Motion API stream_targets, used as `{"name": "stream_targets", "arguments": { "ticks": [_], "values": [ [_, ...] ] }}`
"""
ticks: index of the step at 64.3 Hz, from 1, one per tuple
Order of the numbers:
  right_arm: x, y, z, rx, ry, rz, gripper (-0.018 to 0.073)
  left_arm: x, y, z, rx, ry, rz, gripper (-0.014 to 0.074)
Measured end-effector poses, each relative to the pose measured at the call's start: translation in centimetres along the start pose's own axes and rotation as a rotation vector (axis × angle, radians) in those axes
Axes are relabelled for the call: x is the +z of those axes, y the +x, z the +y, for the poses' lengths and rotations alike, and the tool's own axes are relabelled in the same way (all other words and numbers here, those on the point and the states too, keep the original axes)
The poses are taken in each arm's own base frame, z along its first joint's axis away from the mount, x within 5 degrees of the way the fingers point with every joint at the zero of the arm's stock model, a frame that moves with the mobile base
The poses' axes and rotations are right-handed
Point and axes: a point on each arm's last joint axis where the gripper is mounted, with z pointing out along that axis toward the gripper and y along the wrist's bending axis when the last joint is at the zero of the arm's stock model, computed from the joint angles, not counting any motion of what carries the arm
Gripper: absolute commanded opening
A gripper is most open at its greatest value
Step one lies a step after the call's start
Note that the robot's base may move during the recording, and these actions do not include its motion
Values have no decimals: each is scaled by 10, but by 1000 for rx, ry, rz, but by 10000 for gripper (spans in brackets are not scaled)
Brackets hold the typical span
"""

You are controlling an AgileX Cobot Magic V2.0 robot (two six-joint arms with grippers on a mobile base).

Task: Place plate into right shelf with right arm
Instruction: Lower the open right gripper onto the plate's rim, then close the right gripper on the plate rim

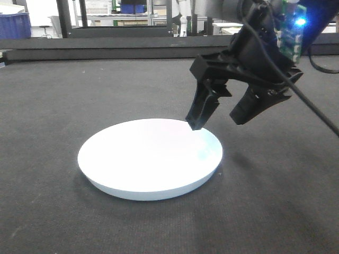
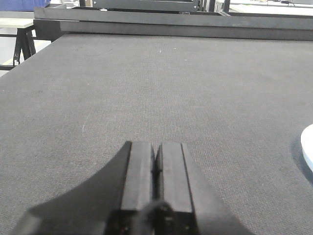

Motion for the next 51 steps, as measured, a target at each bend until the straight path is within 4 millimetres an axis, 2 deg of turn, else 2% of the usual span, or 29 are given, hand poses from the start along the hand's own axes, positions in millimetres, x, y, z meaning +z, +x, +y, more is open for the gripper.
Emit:
{"name": "stream_targets", "arguments": {
  "ticks": [21, 29, 51],
  "values": [
    [29, 3, -9, 22, 28, 22, 630, 0, 0, 0, 0, 0, 0, -47],
    [34, 5, -10, 25, 29, 37, 619, 0, 0, 0, 0, 0, 0, -47],
    [34, 6, -10, 25, 25, 49, 361, 0, 0, 0, 0, 0, 0, -47]
  ]
}}
